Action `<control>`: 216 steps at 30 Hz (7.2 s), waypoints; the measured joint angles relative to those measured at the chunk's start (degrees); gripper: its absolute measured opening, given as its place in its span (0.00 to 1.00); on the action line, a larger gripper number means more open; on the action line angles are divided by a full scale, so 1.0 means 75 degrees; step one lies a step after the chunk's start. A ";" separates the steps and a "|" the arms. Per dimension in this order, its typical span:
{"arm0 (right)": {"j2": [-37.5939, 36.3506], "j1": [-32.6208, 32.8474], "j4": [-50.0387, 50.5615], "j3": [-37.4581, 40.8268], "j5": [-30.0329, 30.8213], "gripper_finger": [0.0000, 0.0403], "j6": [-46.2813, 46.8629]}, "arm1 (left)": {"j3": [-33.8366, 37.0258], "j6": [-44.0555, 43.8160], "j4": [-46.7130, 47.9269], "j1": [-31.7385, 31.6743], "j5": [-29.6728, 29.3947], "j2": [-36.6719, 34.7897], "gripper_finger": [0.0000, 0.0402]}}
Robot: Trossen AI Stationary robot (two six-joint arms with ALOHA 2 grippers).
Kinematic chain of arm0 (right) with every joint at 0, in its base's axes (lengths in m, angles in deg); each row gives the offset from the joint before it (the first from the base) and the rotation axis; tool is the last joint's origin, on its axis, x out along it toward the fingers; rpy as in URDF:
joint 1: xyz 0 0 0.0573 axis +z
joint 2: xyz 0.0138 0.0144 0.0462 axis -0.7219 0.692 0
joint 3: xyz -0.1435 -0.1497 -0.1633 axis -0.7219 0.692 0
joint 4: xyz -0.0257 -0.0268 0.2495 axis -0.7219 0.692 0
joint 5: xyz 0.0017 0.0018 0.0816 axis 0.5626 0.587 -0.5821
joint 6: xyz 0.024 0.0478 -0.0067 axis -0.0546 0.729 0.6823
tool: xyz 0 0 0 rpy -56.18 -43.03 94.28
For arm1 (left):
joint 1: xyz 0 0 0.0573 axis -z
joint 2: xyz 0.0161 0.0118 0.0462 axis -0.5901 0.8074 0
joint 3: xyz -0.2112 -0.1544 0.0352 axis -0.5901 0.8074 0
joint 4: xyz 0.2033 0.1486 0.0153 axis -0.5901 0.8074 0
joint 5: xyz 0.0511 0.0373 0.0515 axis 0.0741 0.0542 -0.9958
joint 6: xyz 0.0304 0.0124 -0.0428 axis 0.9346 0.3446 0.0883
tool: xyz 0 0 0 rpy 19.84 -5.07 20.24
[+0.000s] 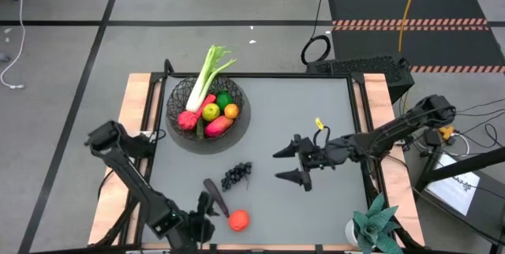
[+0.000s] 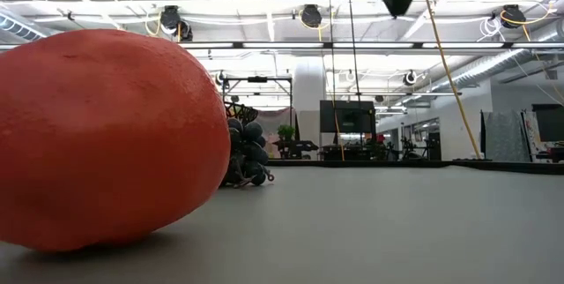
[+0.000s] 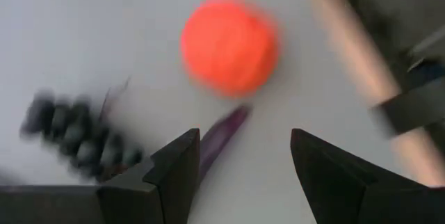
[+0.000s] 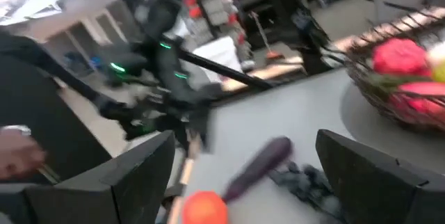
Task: Build produce basket
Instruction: Put the eggplant into the wire basket, then put the orange into the wire basket
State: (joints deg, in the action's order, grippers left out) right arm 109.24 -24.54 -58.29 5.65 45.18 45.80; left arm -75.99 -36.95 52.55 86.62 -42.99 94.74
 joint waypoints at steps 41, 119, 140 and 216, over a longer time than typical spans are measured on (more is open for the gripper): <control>0.0000 0.0723 -0.0340 0.0000 0.1555 0.85 -0.1155 | -0.0665 -0.0429 0.2457 -0.1742 0.0843 -0.0292 0.24; 0.2710 0.0726 -0.2695 -0.1262 0.2337 0.65 -0.4161 | -0.0907 0.1233 -0.0413 -0.2910 -0.0376 -0.1561 0.29; 0.2710 0.0615 -0.2550 -0.1262 0.2365 0.44 -0.4276 | -0.0913 0.2199 0.0150 -0.2991 -0.0505 -0.1551 0.29; 0.6811 0.0851 0.2683 -0.5709 -0.0674 0.99 -0.2269 | 0.2029 0.0247 0.0189 -0.2385 -0.2169 -0.4182 0.30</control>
State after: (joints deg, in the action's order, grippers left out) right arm 160.32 -18.16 -38.16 -37.17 40.13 28.78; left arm -60.77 -35.10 53.97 68.74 -59.26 63.38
